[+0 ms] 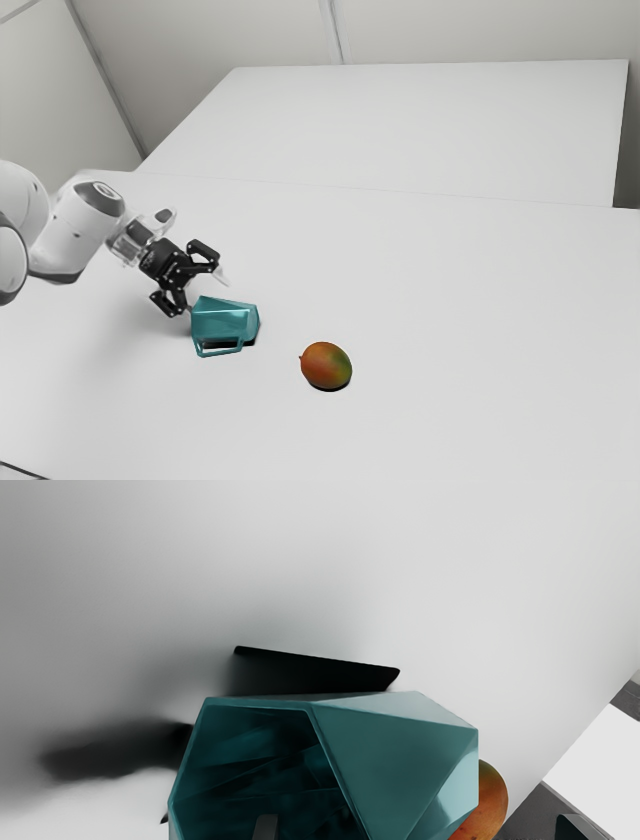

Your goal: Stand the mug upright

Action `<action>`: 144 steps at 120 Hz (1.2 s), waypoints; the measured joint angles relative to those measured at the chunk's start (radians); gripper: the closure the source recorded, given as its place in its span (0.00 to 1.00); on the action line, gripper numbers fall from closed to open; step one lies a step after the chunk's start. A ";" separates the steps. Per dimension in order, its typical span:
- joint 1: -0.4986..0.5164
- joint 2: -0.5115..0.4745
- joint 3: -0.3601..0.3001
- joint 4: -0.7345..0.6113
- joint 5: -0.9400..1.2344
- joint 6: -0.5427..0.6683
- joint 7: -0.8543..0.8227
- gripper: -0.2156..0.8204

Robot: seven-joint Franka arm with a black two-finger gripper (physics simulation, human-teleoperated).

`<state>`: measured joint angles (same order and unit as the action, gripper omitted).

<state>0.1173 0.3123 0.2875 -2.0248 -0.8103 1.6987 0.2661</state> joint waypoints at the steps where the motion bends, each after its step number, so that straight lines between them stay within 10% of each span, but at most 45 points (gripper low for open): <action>1: 0.000 0.001 0.000 0.000 -0.002 0.000 0.000 0.21; 61: -0.009 -0.004 -0.055 0.031 -0.016 0.009 -0.009 0.88; 144: -0.072 -0.253 -0.232 -0.053 0.752 0.399 -0.078 0.96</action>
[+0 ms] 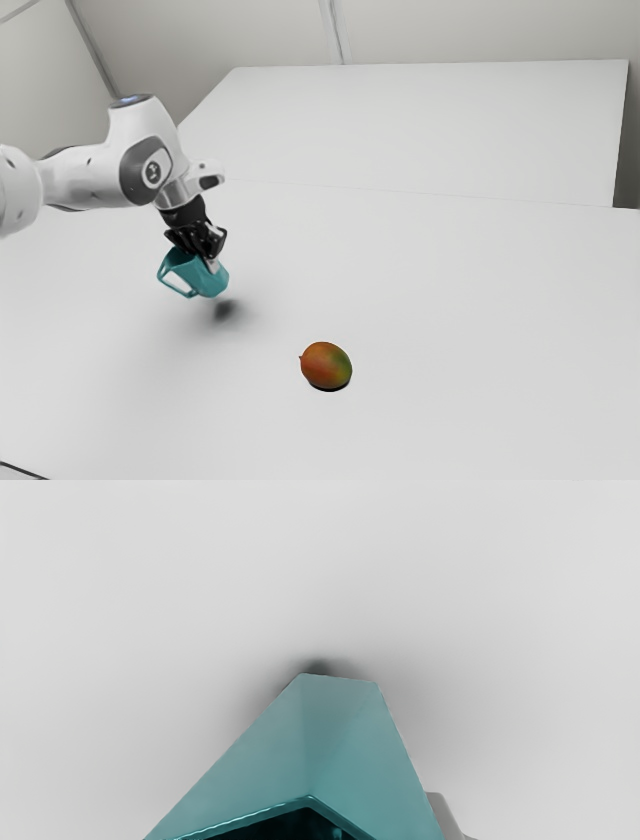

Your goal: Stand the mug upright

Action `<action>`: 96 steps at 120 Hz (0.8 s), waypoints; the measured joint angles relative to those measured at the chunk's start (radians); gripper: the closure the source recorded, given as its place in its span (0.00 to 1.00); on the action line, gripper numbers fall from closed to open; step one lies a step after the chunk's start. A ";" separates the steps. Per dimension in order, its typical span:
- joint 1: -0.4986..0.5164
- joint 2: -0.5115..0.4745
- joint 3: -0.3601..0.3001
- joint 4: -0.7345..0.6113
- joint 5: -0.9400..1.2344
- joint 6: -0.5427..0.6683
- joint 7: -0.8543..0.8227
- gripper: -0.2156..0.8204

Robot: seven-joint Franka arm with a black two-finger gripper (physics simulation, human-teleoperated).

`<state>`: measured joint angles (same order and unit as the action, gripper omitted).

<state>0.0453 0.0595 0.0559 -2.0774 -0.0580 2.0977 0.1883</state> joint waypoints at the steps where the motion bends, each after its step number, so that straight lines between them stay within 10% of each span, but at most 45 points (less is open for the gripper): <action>1: -0.001 -0.001 -0.001 -0.002 0.005 0.005 -0.001 0.96; 76: -0.001 0.099 -0.018 -0.041 0.083 0.146 -0.048 0.96; 96: 0.000 0.088 -0.026 -0.038 0.075 0.146 -0.047 0.62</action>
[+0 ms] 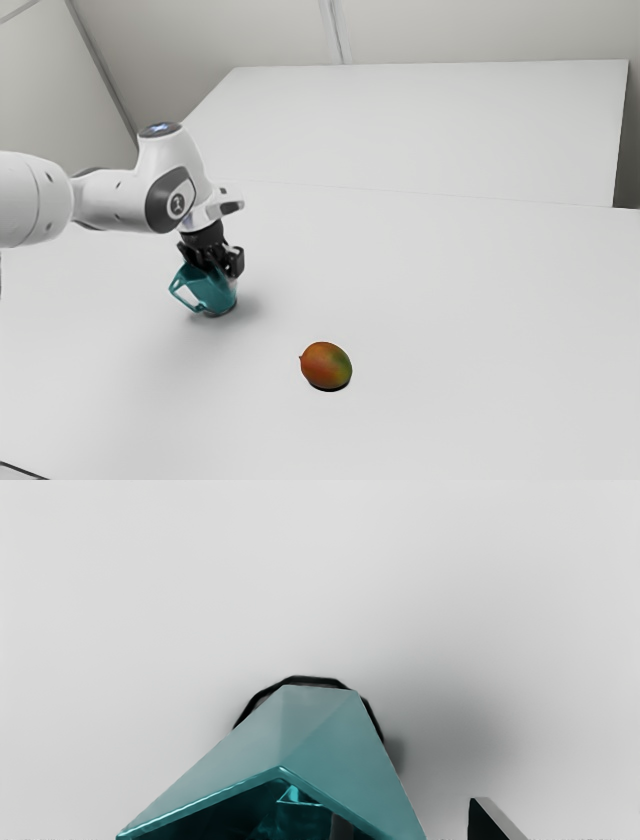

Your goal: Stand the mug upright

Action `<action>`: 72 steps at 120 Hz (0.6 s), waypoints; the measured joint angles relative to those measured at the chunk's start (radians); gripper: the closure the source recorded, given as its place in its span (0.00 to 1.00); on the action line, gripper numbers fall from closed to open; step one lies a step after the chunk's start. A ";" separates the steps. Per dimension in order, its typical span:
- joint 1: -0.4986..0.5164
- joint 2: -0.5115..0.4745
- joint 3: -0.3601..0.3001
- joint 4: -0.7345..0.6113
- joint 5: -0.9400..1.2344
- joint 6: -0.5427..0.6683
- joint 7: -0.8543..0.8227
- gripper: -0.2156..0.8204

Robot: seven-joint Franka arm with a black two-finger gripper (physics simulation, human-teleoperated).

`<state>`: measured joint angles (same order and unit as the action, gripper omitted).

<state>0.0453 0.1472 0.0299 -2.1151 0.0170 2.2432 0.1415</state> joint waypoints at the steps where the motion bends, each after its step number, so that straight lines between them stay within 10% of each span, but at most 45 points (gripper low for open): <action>1: 0.000 -0.002 0.000 0.000 0.000 0.000 0.000 0.60; 29: 0.001 -0.069 -0.002 0.008 -0.005 -0.026 0.006 0.34; 72: 0.009 -0.158 -0.031 0.181 -0.007 -0.159 0.011 0.23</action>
<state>0.0539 -0.0103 -0.0015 -1.9345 0.0103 2.0844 0.1524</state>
